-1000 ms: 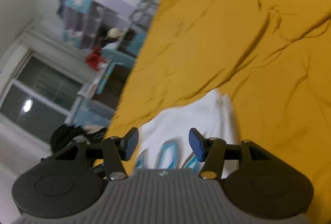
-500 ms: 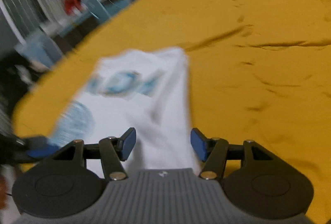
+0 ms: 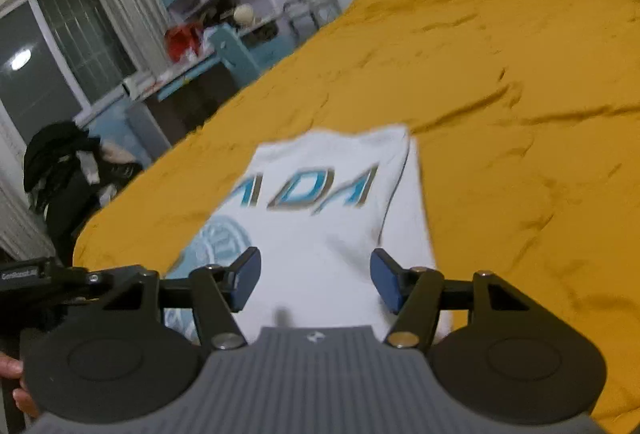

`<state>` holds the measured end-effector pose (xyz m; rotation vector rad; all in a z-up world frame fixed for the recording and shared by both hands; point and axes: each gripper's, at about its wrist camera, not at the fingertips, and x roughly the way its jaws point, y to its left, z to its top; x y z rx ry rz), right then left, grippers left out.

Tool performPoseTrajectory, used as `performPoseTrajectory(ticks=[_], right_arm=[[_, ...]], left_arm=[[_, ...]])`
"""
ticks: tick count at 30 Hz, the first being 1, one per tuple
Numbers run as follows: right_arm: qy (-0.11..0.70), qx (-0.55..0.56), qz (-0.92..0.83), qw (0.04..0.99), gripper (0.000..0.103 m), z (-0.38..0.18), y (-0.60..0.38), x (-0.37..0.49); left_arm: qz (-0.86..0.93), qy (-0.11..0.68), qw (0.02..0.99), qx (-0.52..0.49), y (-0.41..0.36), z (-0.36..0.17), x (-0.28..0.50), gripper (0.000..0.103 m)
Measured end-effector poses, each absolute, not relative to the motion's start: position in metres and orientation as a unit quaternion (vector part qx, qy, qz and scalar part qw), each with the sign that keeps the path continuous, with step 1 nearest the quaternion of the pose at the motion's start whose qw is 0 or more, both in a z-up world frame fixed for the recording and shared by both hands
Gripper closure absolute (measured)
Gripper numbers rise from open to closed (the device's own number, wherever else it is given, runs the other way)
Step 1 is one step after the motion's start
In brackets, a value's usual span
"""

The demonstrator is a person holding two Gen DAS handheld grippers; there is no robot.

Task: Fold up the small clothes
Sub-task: 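Pull both grippers back from the folded T-shirt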

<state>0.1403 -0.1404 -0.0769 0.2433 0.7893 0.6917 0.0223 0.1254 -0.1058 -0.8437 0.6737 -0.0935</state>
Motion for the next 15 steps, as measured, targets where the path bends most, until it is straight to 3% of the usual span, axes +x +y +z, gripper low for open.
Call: performPoseTrajectory(ticks=[7, 15], right_arm=[[0.383, 0.105, 0.289, 0.871, 0.045, -0.098, -0.14, 0.139], [0.36, 0.051, 0.218, 0.906, 0.026, -0.039, -0.126, 0.117]], left_arm=[[-0.036, 0.325, 0.858, -0.396, 0.122, -0.099, 0.023, 0.04], [0.083, 0.361, 0.9, -0.23, 0.081, -0.041, 0.024, 0.031]])
